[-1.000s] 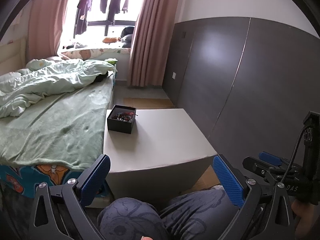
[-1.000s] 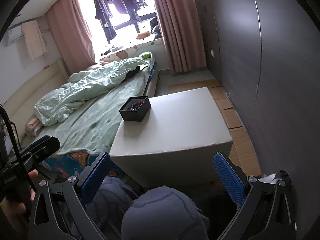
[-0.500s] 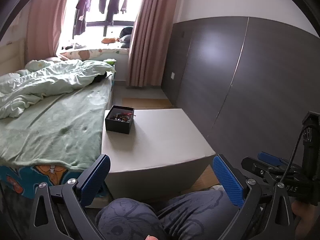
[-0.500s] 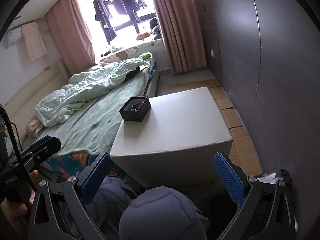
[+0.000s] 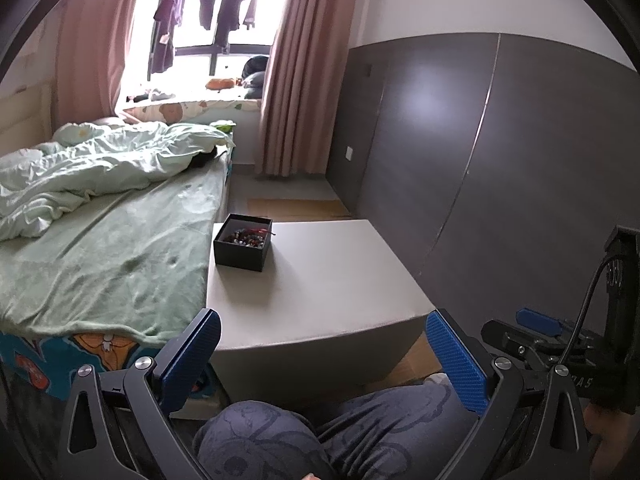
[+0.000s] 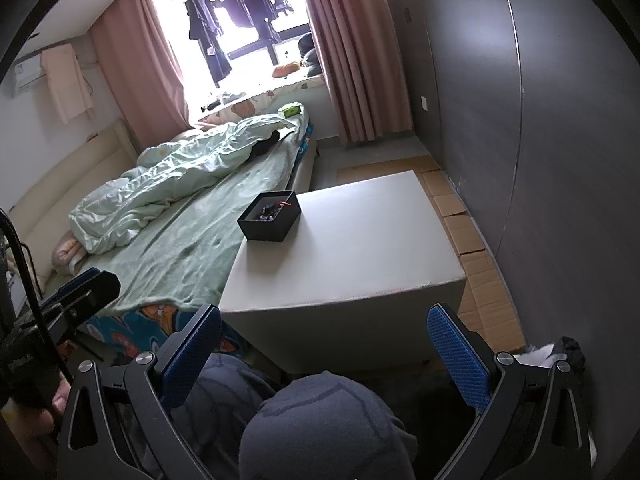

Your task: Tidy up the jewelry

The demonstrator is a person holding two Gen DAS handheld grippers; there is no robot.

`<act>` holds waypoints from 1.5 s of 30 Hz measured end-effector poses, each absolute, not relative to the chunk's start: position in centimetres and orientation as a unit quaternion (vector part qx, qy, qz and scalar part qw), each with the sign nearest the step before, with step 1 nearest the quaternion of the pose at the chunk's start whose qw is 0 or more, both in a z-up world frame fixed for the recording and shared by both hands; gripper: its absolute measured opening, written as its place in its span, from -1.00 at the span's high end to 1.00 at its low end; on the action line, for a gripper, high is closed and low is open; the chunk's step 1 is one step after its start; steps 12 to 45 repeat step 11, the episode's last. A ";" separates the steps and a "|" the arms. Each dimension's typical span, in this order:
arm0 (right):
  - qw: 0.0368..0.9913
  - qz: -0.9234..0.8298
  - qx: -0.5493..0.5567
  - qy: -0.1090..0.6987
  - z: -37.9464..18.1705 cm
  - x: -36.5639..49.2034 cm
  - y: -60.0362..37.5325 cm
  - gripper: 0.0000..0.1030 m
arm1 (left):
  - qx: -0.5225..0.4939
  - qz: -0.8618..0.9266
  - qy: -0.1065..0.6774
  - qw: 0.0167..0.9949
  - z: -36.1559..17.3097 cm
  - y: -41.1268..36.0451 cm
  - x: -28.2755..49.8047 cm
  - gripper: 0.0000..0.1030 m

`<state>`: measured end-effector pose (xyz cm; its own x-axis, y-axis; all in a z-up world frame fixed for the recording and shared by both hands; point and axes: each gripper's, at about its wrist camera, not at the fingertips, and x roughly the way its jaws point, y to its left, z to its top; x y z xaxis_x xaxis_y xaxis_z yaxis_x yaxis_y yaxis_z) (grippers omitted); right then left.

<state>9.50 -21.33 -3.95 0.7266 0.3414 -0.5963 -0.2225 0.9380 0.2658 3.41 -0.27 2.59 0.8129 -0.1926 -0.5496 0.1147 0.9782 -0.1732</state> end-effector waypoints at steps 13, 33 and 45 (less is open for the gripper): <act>0.920 0.143 0.094 0.352 -5.5 11.6 -20.8 -1.00 | -0.064 -0.068 0.302 0.949 1.4 0.5 5.7 -0.99; 0.920 0.143 0.094 0.352 -5.5 11.6 -20.8 -1.00 | -0.064 -0.068 0.302 0.949 1.4 0.5 5.7 -0.99; 0.920 0.143 0.094 0.352 -5.5 11.6 -20.8 -1.00 | -0.064 -0.068 0.302 0.949 1.4 0.5 5.7 -0.99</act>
